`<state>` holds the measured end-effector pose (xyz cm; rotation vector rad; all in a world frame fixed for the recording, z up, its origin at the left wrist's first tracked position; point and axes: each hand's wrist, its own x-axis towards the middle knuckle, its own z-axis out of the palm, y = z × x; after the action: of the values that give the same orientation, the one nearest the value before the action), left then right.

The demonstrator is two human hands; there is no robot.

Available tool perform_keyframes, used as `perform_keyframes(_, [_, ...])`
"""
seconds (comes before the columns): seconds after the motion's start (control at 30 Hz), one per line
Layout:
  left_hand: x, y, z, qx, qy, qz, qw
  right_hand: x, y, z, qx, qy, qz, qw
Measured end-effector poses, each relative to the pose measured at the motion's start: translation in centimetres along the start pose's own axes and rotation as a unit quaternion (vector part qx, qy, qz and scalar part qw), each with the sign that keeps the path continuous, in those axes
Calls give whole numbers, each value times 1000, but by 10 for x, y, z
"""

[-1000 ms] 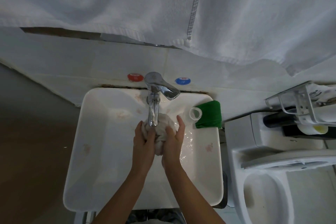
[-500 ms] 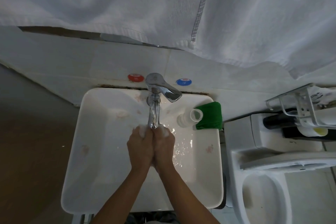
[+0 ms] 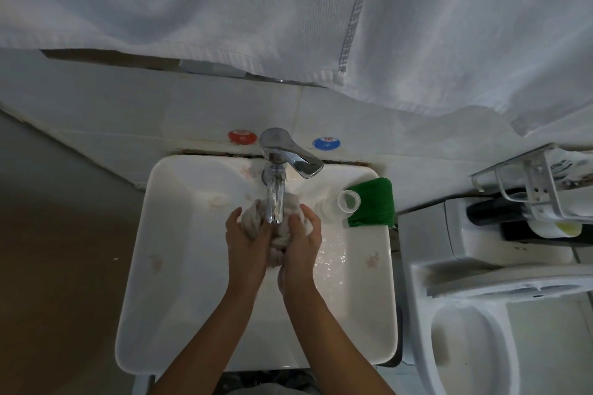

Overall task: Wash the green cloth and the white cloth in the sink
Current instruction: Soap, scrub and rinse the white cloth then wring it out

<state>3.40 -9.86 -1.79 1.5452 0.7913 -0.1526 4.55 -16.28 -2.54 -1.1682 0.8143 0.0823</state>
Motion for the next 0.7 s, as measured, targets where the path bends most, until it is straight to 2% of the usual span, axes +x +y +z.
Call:
perform_keyframes(0.1, [-15, 2, 0, -59, -54, -43, 996, -1, -2, -1, 69, -7, 48, 996])
perform_keyframes(0.17, [-21, 3, 0, -89, -62, -52, 993, -1, -1, -4, 79, -26, 61, 995])
perform_keyframes(0.3, [-13, -1, -3, -75, 11, -20, 997, -5, 1, -11, -30, -65, 23, 997])
perform_keyframes(0.4, [-11, -3, -7, -70, 36, -2, 997, 1, 1, -17, -78, -71, 44, 993])
perform_keyframes(0.47, [-10, -5, -10, -52, 31, 7, 998, 4, -1, -19, -81, -76, 73, 991])
perform_keyframes(0.53, [-9, -4, -13, -32, 14, 10, 999, 6, -3, -23, -69, -113, 82, 988])
perform_keyframes(0.7, [-5, 6, -15, -6, -31, 14, 999, 11, -7, -23, -135, -221, 32, 965])
